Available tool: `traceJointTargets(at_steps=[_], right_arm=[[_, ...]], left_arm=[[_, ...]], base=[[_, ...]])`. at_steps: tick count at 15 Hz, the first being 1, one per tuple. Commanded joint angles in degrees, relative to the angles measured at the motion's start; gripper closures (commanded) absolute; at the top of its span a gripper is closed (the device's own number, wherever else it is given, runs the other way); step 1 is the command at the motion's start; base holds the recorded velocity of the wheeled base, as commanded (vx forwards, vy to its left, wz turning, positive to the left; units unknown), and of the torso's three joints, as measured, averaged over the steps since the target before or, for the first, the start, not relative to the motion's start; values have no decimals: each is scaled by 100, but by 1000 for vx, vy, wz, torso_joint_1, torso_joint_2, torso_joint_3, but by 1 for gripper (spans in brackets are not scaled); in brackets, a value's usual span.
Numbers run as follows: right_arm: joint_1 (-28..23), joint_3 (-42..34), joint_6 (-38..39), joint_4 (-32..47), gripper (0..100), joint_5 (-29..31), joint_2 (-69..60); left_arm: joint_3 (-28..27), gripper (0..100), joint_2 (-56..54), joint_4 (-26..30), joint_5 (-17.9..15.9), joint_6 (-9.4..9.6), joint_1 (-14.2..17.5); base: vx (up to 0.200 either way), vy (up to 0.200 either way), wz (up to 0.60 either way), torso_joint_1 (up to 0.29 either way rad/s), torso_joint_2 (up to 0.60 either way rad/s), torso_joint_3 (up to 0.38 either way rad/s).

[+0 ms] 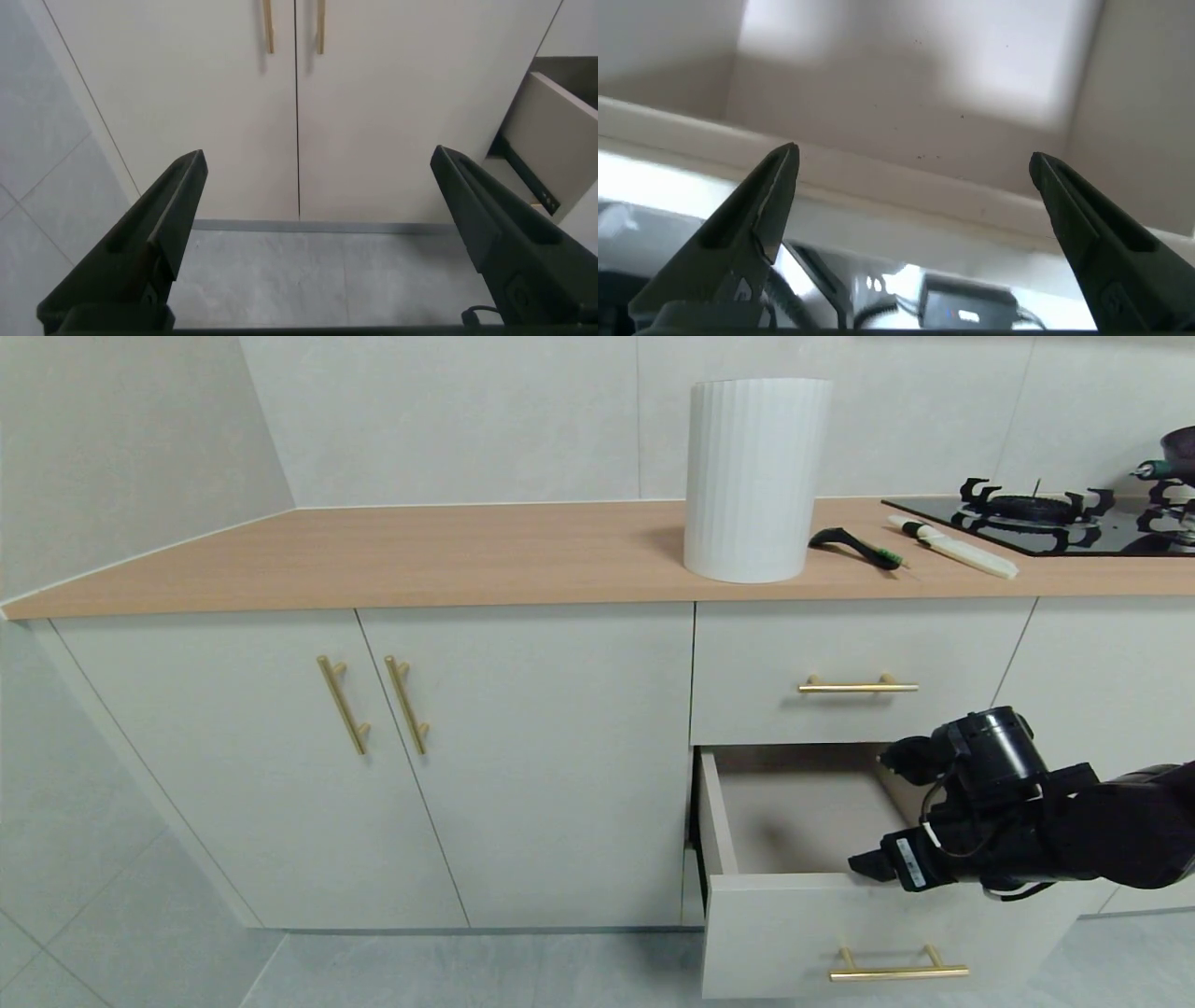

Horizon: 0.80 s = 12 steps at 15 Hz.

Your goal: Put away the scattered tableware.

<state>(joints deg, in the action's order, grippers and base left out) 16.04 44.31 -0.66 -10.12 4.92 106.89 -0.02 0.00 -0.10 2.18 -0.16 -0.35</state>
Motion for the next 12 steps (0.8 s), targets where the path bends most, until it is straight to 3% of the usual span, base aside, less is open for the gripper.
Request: traceJointTargets(at_steps=[1,8,12], right_arm=[[4,16,-119,212,0,0,-28],[13,-2,-910,1478,0,0,-388],[452,-10,-1042,2330,0,0,-449]], left_arm=[[2,0,0,-8,2,-2,0],[2,0,0,-8,2,-2,0],[2,0,0,1,2,-2,0]], base=[[0,0,0,0,0,0],[0,0,0,0,0,0],[0,0,0,0,0,0]])
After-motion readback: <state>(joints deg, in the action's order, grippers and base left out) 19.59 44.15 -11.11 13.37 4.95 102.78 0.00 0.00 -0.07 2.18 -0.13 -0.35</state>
